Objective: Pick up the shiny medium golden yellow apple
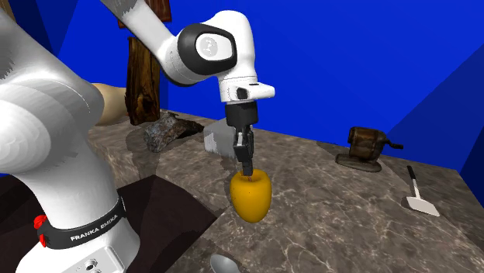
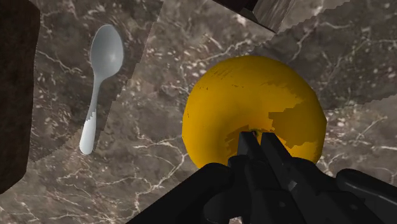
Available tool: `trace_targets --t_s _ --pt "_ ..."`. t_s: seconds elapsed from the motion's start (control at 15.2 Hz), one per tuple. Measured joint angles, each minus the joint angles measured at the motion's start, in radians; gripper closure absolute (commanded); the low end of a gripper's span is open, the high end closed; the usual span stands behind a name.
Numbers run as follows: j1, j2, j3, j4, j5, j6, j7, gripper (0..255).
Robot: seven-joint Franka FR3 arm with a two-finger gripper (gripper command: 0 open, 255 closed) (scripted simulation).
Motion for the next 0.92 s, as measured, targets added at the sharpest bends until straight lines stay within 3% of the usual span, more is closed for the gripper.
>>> trace_targets --t_s 0.26,0.92 --pt "0.005 -0.018 -0.003 0.007 0.008 -0.025 -0.009 255" --pt "0.027 -0.122 -0.02 0.077 0.044 -0.195 -0.06 255"
